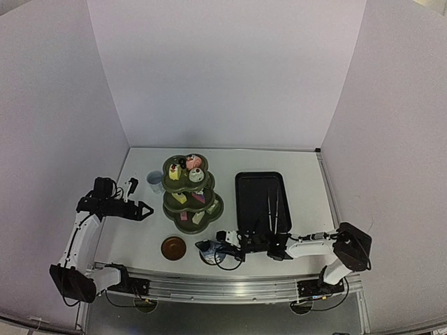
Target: Serve the afternoon tea
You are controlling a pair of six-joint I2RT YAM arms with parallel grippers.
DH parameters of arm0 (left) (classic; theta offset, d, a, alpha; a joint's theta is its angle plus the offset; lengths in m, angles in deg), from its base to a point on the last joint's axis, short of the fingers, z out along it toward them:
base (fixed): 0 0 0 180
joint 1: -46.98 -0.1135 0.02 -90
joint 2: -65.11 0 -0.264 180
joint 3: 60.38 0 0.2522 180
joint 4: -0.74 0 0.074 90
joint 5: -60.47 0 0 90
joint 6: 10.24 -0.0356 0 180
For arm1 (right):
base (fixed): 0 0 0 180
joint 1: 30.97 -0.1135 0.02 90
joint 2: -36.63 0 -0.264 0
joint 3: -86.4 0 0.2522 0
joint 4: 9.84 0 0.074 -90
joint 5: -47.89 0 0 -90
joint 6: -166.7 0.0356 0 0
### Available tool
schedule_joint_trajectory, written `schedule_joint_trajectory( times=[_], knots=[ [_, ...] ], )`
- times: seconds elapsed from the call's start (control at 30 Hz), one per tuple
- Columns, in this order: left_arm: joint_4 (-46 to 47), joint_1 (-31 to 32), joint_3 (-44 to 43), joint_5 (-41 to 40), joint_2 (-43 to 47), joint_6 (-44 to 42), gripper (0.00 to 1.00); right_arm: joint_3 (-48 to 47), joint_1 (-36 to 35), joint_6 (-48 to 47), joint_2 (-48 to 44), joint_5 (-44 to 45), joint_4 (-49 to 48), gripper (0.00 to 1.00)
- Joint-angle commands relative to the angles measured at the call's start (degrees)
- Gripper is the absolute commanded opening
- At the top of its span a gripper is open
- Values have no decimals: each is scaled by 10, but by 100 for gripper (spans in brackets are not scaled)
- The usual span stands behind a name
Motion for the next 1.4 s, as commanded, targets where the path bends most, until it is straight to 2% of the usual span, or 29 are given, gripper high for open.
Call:
schedule_joint_trajectory(
  times=[0.0, 0.1, 0.23, 0.6, 0.97, 1.27, 1.3, 1.37],
  knots=[
    [31, -18, 8, 48, -7, -27, 100, -1, 15, -17, -5, -41, -157, 0],
    [23, -27, 2, 49, -23, -35, 99, 3, 17, -9, 28, -55, -203, 0],
    [16, -30, -10, 45, -37, -51, 99, 20, 18, 3, 56, -24, -288, 0],
    [17, -45, -26, 46, -67, -61, 99, 41, 22, -10, 78, -26, -295, 0],
    [20, -46, -23, 55, -67, -61, 100, 34, 23, -5, 124, -26, -327, 0],
    [21, -47, -25, 52, -64, -60, 99, 55, 25, 6, 126, -36, -329, 0],
    [22, -47, -24, 53, -65, -60, 100, 59, 25, 11, 124, -40, -328, 3],
    [24, -47, -23, 53, -66, -60, 99, 67, 25, 18, 123, -48, -328, 18]
  ],
)
